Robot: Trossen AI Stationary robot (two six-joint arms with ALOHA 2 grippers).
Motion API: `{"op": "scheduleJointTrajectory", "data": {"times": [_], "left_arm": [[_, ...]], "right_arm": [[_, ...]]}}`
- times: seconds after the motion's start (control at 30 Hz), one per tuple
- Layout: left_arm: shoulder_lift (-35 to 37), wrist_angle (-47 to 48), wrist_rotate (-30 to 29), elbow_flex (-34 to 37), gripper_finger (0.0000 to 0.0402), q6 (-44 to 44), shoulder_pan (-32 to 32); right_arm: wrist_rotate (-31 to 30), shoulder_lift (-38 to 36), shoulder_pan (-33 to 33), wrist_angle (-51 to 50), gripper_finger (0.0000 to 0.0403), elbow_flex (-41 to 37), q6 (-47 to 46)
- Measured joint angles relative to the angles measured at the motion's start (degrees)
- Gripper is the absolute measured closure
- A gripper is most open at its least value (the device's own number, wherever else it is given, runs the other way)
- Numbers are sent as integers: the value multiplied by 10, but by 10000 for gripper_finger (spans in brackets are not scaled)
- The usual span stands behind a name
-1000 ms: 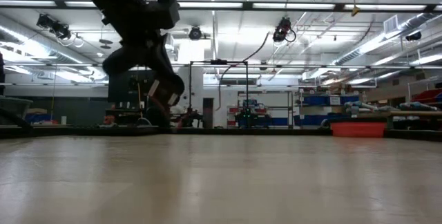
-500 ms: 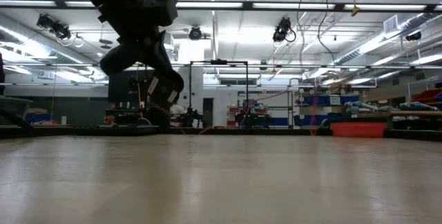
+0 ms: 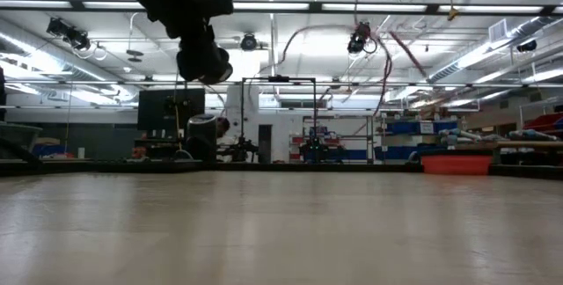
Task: Coil cords
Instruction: Uncoil the red wire from the black spool
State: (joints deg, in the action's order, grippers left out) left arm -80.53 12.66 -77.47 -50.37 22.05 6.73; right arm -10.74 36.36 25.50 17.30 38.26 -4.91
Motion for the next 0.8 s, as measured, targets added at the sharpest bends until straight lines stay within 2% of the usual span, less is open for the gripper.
{"op": "scheduleJointTrajectory", "data": {"times": [0.13, 0.27, 0.43, 0.63, 0.8], "left_arm": [[0, 19, -11, 0, 392, 31, -7], [0, 61, -39, 0, 392, 32, -15], [0, 139, 3, 0, 392, 29, -15], [0, 159, 92, 0, 392, -2, -15], [0, 160, 102, 0, 392, -13, -15]], "right_arm": [[90, 0, 0, 46, 402, 0, -23], [135, 0, 0, 99, 402, 0, -31], [132, 0, 0, 160, 402, 0, -28], [78, -9, 0, 227, 402, 0, 10], [52, -40, 0, 300, 402, 0, 27]]}}
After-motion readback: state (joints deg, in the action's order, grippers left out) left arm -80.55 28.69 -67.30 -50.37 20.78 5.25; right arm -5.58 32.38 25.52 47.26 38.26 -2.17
